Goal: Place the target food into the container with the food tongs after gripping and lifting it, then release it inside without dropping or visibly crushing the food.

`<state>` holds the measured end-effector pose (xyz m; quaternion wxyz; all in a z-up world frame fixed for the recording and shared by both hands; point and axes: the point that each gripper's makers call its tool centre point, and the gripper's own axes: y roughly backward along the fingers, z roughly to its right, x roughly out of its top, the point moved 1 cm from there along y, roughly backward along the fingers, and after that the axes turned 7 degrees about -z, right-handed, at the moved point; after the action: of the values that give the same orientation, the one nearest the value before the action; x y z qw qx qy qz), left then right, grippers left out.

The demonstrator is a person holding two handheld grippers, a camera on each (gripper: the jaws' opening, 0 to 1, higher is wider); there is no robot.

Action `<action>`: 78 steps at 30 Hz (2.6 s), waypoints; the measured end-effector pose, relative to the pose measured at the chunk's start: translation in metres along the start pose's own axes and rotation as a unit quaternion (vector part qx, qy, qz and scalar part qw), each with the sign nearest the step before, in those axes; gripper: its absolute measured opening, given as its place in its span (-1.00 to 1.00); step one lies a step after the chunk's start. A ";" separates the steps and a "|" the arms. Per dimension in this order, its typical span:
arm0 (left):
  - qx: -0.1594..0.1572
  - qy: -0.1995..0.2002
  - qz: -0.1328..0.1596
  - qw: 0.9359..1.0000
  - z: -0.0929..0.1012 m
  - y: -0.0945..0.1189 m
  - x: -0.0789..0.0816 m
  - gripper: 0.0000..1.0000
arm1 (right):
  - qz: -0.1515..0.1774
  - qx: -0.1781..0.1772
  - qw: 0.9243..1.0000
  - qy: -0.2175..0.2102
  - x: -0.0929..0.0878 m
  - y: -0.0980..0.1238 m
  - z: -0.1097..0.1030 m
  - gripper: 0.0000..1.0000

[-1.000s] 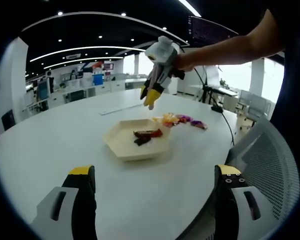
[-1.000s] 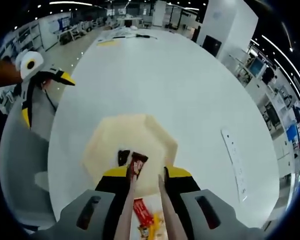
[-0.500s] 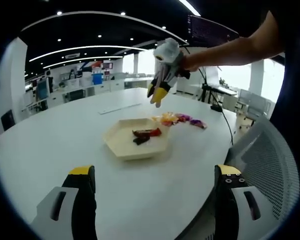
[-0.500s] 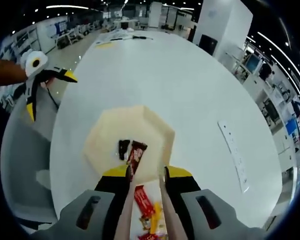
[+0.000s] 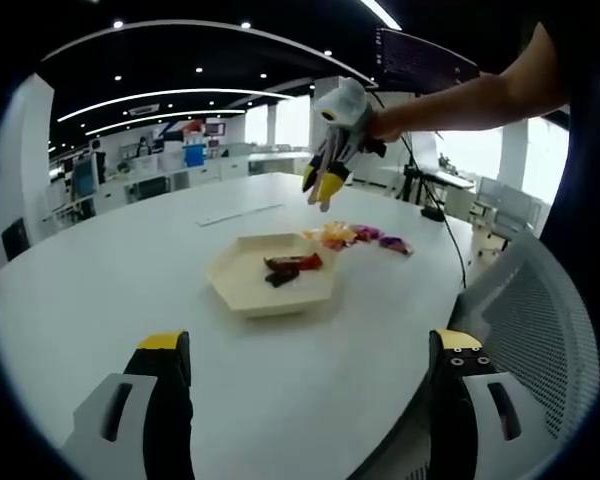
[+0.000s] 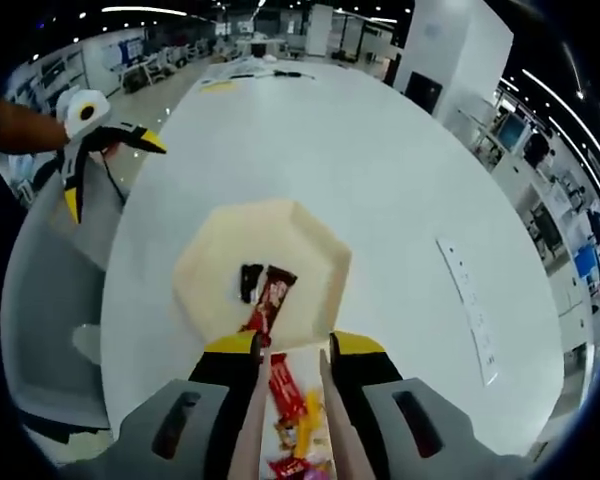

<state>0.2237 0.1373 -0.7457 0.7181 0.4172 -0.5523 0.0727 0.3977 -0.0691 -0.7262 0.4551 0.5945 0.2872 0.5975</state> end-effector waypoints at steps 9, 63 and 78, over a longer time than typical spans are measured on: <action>0.008 0.001 0.005 1.000 -0.003 0.001 0.002 0.98 | 0.001 0.015 1.000 0.013 -0.010 0.000 0.000 -0.46; 0.015 0.015 0.006 1.000 -0.007 0.001 0.001 0.99 | 0.000 0.044 0.997 0.056 -0.050 -0.028 -0.010 -0.45; 0.014 0.016 0.006 1.000 -0.007 0.001 0.001 0.99 | -0.005 0.054 0.996 0.066 -0.055 -0.043 -0.015 -0.44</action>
<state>0.2287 0.1429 -0.7448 0.7202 0.4232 -0.5421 0.0914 0.3849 -0.0969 -0.7907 0.4053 0.5758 0.3511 0.6172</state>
